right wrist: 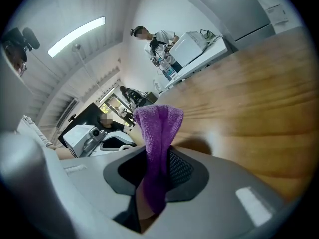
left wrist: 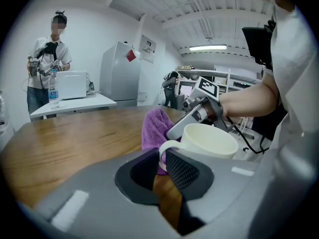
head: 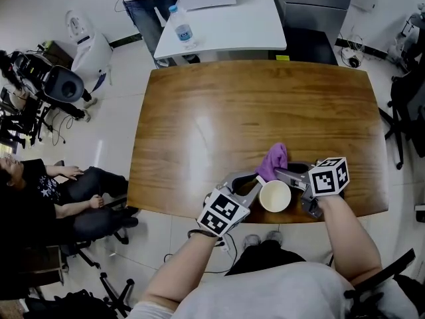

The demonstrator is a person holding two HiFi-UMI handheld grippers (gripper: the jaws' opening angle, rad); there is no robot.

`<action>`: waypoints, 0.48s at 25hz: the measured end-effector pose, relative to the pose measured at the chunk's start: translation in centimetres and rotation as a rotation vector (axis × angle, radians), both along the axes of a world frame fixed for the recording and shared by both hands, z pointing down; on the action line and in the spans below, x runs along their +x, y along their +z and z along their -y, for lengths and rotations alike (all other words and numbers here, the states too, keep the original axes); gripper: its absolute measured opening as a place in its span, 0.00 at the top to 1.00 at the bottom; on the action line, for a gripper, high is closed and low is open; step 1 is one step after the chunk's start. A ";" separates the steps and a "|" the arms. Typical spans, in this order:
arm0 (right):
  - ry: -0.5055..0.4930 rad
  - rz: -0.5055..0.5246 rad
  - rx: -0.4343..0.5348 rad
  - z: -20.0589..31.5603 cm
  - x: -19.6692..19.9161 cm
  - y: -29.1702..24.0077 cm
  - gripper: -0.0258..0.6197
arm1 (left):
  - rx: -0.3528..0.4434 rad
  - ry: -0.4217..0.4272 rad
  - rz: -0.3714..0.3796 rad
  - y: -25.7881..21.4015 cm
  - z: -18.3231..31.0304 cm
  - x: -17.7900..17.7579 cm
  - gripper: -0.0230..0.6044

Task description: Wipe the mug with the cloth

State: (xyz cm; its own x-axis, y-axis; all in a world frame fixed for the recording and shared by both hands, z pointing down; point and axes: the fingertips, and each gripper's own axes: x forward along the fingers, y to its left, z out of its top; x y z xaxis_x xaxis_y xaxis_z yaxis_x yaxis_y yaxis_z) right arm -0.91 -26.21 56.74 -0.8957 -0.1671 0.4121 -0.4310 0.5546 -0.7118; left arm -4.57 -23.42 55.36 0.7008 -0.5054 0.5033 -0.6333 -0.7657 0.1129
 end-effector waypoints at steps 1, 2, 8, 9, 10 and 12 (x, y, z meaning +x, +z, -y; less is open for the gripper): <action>0.011 0.007 0.009 0.0 0.0 -0.3 0.81 | 0.001 -0.001 -0.001 -0.1 -0.1 -0.1 0.91; 0.025 0.015 0.019 0.1 0.1 -0.6 0.81 | 0.003 -0.004 -0.005 -0.2 -0.2 -0.2 0.91; 0.078 0.013 0.129 1.3 1.4 -4.6 0.81 | -0.027 -0.001 -0.036 -0.6 0.0 -1.3 0.81; 0.090 0.019 0.145 1.3 1.8 -5.5 0.81 | -0.029 0.009 -0.035 -0.6 -0.2 -1.5 0.80; 0.103 0.023 0.163 1.3 2.2 -6.4 0.81 | -0.028 0.018 -0.034 -0.5 -0.4 -1.8 0.79; 0.134 0.026 0.203 0.9 3.2 -8.0 0.81 | -0.024 0.032 -0.036 -0.4 -1.1 -2.6 0.76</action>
